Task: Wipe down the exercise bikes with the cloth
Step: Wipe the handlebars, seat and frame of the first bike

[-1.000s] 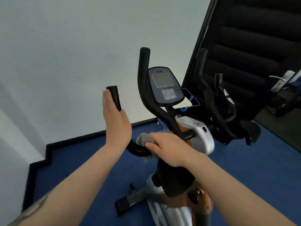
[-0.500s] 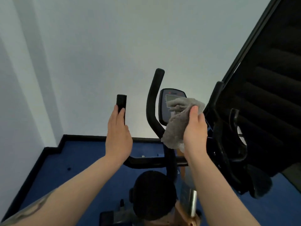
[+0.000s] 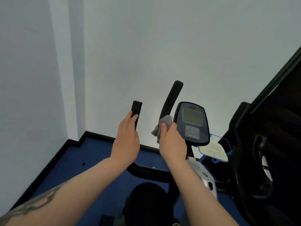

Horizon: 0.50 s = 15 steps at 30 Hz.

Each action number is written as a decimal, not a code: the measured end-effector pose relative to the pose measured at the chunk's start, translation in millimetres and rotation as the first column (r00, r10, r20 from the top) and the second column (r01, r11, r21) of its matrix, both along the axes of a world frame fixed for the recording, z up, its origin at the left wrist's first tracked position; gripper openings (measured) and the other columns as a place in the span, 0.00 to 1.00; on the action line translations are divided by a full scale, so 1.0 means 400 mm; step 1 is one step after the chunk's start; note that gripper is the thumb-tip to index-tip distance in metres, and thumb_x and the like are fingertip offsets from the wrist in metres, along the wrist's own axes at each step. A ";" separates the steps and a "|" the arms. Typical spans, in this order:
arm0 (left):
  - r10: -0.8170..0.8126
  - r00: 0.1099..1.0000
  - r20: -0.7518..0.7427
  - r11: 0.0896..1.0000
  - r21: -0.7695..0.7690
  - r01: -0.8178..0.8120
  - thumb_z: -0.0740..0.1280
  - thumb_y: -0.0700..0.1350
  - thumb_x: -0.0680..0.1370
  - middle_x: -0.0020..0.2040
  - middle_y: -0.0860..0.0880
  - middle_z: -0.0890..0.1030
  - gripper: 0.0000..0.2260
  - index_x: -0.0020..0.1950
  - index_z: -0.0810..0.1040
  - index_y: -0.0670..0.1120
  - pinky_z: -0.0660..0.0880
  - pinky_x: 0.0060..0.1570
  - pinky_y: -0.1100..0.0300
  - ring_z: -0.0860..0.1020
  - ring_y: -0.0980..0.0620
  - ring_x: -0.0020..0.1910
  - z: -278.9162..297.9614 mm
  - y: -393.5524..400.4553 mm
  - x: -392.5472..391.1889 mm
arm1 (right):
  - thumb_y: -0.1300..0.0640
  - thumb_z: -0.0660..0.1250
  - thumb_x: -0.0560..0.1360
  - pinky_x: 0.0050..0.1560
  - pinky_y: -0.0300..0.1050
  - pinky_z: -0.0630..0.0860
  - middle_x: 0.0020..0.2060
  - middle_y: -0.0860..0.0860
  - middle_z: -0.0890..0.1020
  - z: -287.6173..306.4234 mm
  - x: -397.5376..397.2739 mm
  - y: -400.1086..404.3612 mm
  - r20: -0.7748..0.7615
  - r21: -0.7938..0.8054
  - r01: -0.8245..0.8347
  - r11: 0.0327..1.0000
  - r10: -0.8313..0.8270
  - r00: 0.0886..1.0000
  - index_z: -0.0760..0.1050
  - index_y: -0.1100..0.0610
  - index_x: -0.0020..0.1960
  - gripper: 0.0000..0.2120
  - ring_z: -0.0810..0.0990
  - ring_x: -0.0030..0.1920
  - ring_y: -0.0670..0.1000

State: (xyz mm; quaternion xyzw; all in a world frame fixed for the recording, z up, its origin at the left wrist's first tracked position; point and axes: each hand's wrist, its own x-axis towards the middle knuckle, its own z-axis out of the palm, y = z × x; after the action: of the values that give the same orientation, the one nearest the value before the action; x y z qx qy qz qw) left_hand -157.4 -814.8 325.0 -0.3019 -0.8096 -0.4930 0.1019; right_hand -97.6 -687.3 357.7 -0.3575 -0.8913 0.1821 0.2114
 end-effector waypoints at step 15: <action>-0.025 0.996 -0.091 1.000 0.012 0.027 0.60 0.50 0.83 0.45 0.58 0.78 0.08 0.51 0.78 0.52 0.70 0.37 0.64 0.77 0.56 0.43 0.147 0.150 -0.239 | 0.46 0.49 0.84 0.38 0.30 0.69 0.39 0.41 0.76 0.115 -0.088 0.100 -0.672 -0.331 -0.090 0.939 -0.168 0.721 0.71 0.52 0.60 0.17 0.76 0.40 0.42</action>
State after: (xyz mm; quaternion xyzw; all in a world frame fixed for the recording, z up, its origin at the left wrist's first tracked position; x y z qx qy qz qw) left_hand -253.1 -754.9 383.8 -0.3339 -0.7968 -0.4854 0.1342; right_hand -132.8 -647.3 403.8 -0.3135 -0.6945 0.4488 0.4668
